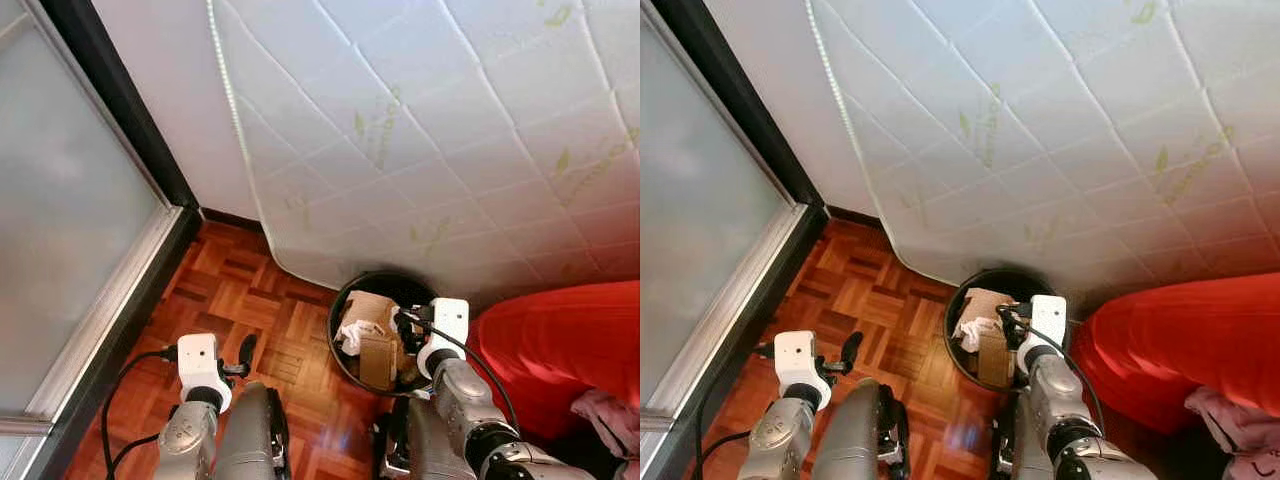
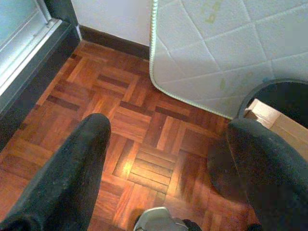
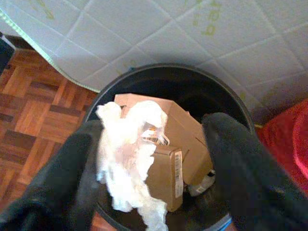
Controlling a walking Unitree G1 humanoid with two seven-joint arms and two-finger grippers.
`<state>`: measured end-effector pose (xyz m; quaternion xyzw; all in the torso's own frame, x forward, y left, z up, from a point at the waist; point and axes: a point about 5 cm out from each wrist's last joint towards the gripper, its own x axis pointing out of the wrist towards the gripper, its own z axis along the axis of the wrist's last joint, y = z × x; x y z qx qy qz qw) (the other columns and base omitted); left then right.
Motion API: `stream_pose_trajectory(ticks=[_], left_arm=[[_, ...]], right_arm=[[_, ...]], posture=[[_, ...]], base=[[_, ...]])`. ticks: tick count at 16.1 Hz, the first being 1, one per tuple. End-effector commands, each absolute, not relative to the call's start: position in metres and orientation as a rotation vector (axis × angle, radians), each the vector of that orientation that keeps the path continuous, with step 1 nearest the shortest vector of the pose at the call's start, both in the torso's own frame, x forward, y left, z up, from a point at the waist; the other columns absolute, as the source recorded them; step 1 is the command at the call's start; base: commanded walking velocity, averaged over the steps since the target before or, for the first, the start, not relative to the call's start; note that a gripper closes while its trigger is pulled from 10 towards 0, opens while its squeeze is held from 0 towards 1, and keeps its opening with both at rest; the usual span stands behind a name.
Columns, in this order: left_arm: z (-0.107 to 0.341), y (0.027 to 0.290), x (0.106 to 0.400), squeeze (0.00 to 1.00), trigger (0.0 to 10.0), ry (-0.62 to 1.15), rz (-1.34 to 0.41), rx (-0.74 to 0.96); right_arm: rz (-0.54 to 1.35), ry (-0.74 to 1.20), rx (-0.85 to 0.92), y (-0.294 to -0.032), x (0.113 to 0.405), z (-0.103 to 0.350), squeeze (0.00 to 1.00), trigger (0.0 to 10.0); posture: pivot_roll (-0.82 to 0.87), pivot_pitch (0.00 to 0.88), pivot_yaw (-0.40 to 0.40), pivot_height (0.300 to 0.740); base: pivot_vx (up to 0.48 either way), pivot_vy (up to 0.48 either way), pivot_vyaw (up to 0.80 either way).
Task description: Clean up the room
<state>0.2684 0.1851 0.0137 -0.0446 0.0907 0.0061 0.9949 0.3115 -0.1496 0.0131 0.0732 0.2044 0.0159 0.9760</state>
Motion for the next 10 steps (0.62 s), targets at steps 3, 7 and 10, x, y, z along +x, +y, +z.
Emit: stream_pose_trajectory(ticks=[3, 7, 10], left_arm=[[0.007, 0.187, 0.262, 0.00, 10.0, 0.216, 0.025, -0.102], [0.007, 0.188, 0.261, 0.00, 10.0, 0.218, 0.025, -0.099], [0.007, 0.187, 0.261, 0.00, 10.0, 0.219, 0.023, -0.096]], right_arm=[[0.015, 0.505, 0.213, -0.147, 0.302, 0.000, 0.49, 10.0], [-0.007, 0.491, 0.249, -0.149, 0.303, 0.001, 0.00, 10.0], [0.041, 0.458, 0.162, -0.148, 0.306, 0.006, 0.00, 10.0]], posture=[[0.10, 0.318, 0.019, 0.632], [0.10, 0.320, 0.021, 0.632], [0.10, 0.322, 0.020, 0.632]], base=[[0.000, 0.000, 0.00], [0.000, 0.000, 0.00], [0.000, 0.000, 0.00]])
